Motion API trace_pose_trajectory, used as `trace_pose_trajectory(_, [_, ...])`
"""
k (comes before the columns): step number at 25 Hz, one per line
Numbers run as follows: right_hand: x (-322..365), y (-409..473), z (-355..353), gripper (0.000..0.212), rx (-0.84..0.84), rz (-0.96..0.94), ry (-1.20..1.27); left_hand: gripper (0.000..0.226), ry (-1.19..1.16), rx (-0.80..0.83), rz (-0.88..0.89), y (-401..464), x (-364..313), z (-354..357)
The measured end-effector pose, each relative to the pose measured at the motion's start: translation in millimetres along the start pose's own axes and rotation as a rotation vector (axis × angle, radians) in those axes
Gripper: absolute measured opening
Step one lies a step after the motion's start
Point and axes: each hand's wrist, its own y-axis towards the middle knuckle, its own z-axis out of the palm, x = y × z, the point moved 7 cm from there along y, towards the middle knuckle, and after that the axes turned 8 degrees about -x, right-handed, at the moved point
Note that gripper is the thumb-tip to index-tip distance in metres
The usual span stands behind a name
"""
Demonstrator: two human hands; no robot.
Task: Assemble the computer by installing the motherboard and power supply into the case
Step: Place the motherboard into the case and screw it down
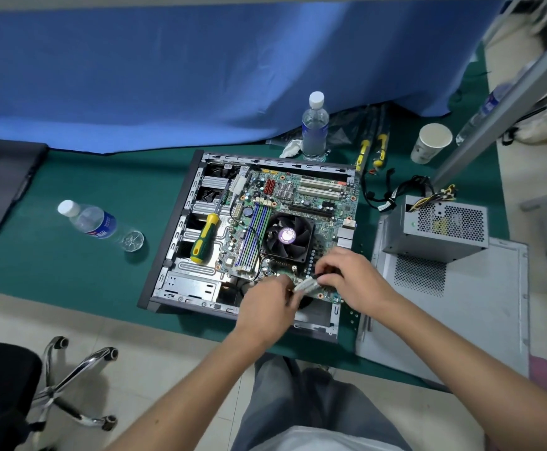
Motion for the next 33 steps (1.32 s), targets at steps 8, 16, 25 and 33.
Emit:
trace_pose_trajectory(8, [7.2, -21.0, -5.8, 0.021, -0.213, -0.085, 0.095, 0.034, -0.491, -0.01, -0.206, 18.9, -7.5, -14.9])
trace_pose_trajectory(16, [11.6, -27.1, -2.9, 0.036, -0.221, -0.277, -0.215, 0.037, -0.751, 0.106, -0.373, 16.9, 1.2, -22.0])
trace_pose_trajectory(25, [22.7, 34.2, -28.2, 0.02, -0.157, 0.181, 0.002, 0.061, -0.552, -0.128, -0.34, 57.7, 40.5, -60.0])
trace_pose_trajectory(33, [23.9, 52.3, -13.7, 0.023, -0.004, 0.387, 0.052, 0.056, -0.916, -0.067, -0.384, 77.0, 46.9, -52.8])
